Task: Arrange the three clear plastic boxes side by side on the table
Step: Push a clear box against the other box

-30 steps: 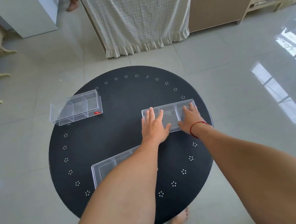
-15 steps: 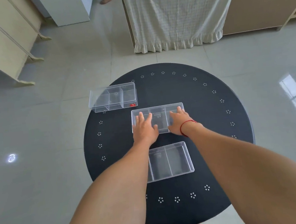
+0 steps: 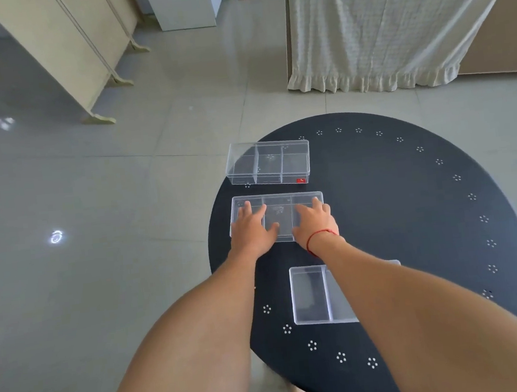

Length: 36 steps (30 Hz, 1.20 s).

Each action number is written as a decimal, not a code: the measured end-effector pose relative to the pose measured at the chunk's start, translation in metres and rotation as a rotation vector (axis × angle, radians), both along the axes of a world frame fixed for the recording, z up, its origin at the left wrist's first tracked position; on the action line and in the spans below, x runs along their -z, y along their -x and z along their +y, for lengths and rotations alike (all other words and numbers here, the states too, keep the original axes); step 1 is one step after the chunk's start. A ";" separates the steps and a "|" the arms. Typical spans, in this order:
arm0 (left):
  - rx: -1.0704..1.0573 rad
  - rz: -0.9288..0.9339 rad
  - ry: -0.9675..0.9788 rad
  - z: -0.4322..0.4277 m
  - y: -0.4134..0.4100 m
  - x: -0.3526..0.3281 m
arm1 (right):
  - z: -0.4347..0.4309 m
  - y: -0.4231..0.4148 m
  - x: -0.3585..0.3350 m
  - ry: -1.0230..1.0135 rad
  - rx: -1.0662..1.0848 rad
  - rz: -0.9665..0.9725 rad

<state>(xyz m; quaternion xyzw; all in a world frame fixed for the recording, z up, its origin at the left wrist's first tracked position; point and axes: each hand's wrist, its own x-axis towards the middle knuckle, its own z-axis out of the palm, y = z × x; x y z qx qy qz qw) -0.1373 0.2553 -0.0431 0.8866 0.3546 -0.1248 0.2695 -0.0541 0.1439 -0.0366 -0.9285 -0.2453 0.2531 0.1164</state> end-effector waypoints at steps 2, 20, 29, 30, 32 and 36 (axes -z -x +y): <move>0.015 0.003 -0.022 0.008 -0.001 0.002 | 0.007 0.000 0.000 -0.001 0.003 -0.008; 0.022 -0.032 -0.063 0.051 -0.024 0.007 | 0.050 -0.017 0.000 0.000 0.057 -0.011; 0.024 -0.031 -0.046 0.055 -0.026 0.006 | 0.053 -0.020 -0.001 0.004 0.066 -0.016; 0.027 -0.030 -0.042 0.056 -0.027 0.006 | 0.053 -0.020 -0.001 0.003 0.068 -0.017; 0.034 -0.028 -0.038 0.056 -0.028 0.005 | 0.054 -0.020 0.000 0.003 0.076 -0.021; 0.040 -0.030 -0.041 0.057 -0.028 0.004 | 0.055 -0.020 0.001 -0.001 0.085 -0.023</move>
